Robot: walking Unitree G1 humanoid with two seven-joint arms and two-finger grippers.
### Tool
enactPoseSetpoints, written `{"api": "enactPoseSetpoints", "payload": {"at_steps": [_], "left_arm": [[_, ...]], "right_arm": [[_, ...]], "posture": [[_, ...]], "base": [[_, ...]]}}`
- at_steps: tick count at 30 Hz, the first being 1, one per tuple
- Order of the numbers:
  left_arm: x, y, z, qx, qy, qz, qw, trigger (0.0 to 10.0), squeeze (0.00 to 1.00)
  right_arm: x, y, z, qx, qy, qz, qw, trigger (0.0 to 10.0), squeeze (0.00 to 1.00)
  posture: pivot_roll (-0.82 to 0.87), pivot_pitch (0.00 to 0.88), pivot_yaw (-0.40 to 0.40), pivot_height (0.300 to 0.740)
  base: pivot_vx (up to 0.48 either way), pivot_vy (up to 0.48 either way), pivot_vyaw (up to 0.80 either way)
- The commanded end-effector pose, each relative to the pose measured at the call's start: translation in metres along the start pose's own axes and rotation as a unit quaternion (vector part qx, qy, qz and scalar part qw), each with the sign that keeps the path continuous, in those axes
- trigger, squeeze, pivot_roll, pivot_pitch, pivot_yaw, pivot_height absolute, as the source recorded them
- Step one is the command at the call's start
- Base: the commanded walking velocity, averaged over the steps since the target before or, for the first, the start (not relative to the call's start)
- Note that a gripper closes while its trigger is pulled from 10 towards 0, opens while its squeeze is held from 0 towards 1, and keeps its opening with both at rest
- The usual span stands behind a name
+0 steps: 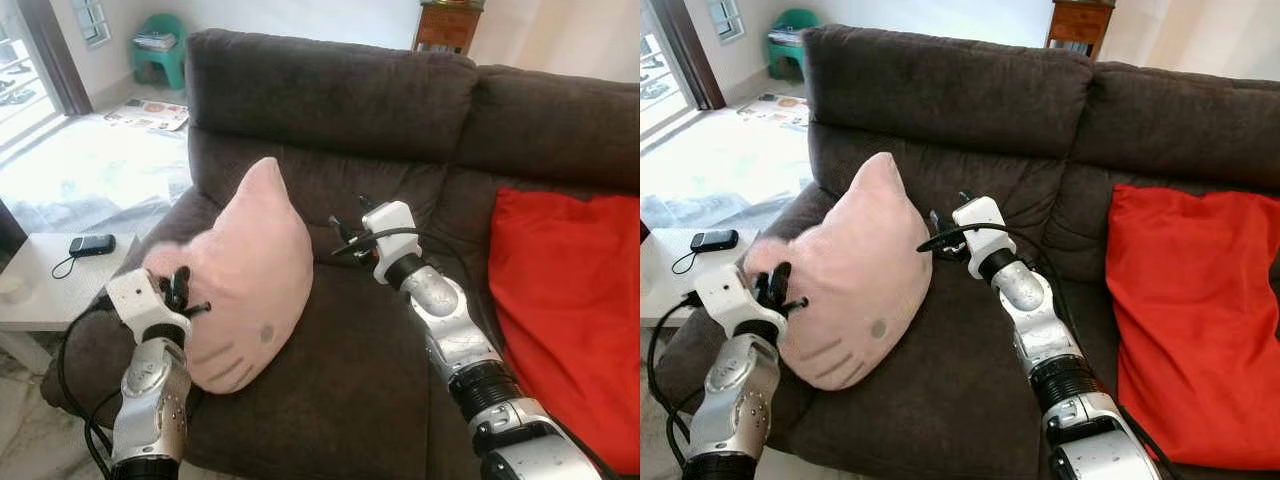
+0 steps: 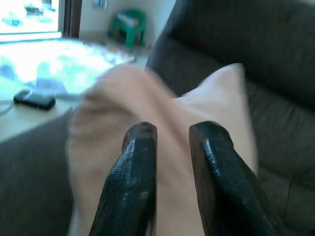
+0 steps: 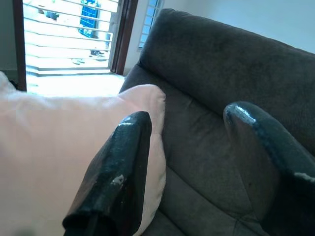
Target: Move the pillow to the sofa from floor
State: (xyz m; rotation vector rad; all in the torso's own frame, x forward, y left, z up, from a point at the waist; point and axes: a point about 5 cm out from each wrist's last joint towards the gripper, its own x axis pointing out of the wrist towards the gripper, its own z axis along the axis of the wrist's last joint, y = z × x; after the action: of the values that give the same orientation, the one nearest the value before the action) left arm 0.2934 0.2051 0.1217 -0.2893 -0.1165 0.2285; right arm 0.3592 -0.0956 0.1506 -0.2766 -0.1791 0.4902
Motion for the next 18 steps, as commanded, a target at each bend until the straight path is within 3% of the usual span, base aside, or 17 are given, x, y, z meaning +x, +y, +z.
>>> {"api": "enactPoseSetpoints", "payload": {"at_steps": [1, 6, 9, 13, 16, 17, 18], "left_arm": [[0.001, -0.003, 0.007, -0.004, -0.015, -0.005, 1.0, 10.0, 1.0], [-0.001, -0.005, 0.008, -0.004, -0.017, -0.012, 1.0, 10.0, 1.0], [-0.004, -0.008, 0.007, 0.02, -0.018, -0.025, 0.999, 10.0, 1.0], [-0.01, -0.015, 0.011, 0.067, -0.031, -0.045, 0.996, 10.0, 1.0], [-0.017, -0.019, 0.005, 0.108, -0.022, -0.086, 0.99, 10.0, 1.0], [-0.021, -0.018, 0.001, 0.124, -0.016, -0.094, 0.988, 10.0, 0.0], [-0.024, -0.016, -0.001, 0.136, -0.011, -0.097, 0.986, 10.0, 0.0]], "right_arm": [[-0.001, -0.003, 0.003, 0.002, -0.008, -0.008, 1.0, 10.0, 0.0], [-0.002, -0.004, 0.002, 0.008, -0.009, -0.013, 1.0, 10.0, 0.0], [-0.004, -0.005, 0.001, 0.015, -0.01, -0.02, 1.0, 10.0, 0.0], [-0.013, -0.014, -0.01, 0.045, 0.006, -0.066, 0.997, 10.0, 0.0], [-0.025, -0.028, -0.023, 0.081, 0.021, -0.14, 0.987, 10.0, 0.0], [-0.031, -0.032, -0.028, 0.093, 0.029, -0.164, 0.982, 10.0, 0.0], [-0.037, -0.035, -0.033, 0.098, 0.036, -0.181, 0.978, 10.0, 0.0]], "posture": [[0.1, 0.021, -0.044, 0.734], [0.1, 0.019, -0.043, 0.734], [0.1, 0.015, -0.042, 0.734], [0.1, 0.009, -0.04, 0.734], [0.11, 0.001, -0.039, 0.734], [0.1, 0.0, -0.039, 0.734], [0.1, 0.0, -0.039, 0.734]], "base": [[0.0, 0.0, 0.0], [0.0, 0.0, 0.0], [0.0, 0.0, 0.0], [0.0, 0.0, 0.0], [0.0, 0.0, 0.0], [0.0, 0.0, 0.0], [0.0, 0.0, 0.0]]}}
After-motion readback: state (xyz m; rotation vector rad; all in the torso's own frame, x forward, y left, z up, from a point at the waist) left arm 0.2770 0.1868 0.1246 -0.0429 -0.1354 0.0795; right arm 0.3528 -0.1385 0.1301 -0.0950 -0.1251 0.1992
